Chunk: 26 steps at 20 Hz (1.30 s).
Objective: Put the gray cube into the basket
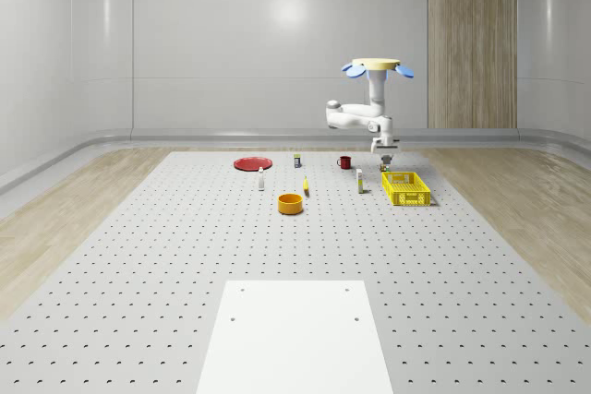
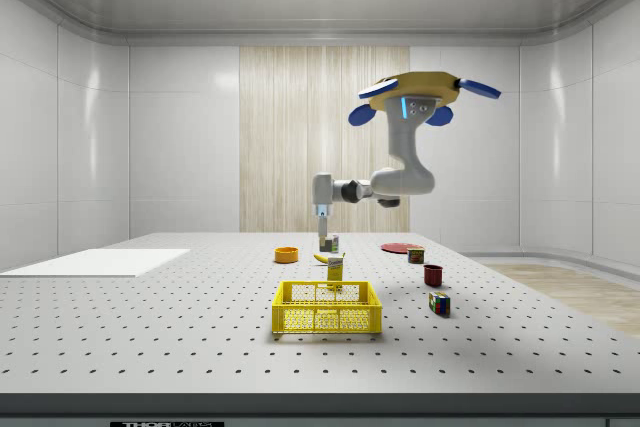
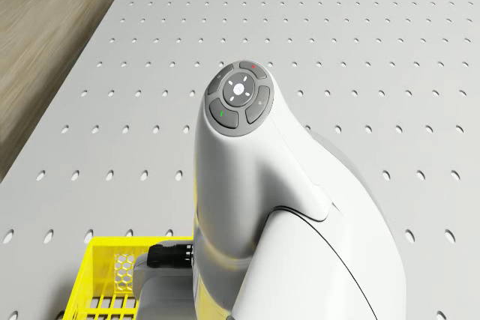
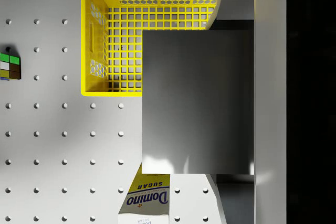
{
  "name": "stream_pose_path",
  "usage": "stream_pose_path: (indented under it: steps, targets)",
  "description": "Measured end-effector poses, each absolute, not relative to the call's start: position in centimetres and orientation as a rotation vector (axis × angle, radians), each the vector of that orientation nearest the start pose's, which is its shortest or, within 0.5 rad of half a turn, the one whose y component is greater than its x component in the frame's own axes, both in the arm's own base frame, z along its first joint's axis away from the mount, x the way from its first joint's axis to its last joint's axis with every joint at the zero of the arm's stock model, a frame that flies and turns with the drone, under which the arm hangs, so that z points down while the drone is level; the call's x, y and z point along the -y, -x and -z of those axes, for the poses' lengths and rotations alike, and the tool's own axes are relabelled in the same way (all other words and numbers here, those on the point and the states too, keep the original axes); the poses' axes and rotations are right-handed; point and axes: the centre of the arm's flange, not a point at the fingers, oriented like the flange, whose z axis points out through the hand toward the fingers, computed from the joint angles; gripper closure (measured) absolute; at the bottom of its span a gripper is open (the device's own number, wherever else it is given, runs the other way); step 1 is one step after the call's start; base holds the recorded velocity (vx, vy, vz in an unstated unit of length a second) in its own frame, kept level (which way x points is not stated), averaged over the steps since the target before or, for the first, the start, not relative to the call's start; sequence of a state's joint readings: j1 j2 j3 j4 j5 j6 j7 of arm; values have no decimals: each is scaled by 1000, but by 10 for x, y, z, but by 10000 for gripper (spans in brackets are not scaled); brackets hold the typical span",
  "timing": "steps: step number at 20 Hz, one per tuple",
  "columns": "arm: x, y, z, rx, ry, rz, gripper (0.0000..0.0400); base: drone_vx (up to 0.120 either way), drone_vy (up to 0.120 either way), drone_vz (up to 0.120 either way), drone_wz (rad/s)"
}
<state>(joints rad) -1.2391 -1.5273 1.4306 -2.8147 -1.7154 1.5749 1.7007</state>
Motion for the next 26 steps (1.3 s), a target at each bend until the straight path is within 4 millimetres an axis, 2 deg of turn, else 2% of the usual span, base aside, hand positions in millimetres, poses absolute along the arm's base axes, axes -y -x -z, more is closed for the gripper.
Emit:
stream_pose_path:
  steps: [4,17,19,23,26]
  targets:
    - [0,-327,-479,2,-1,-785,150,0,120,-20,0]
    - [0,-327,-479,2,-1,-785,150,0,120,-120,0]
    - [0,-327,-479,2,-1,-785,150,0,120,-20,0]
    - [0,-327,-480,2,-1,-785,150,0,20,0,0]
    - [0,-327,-489,2,-1,-785,150,0,0,0,0]
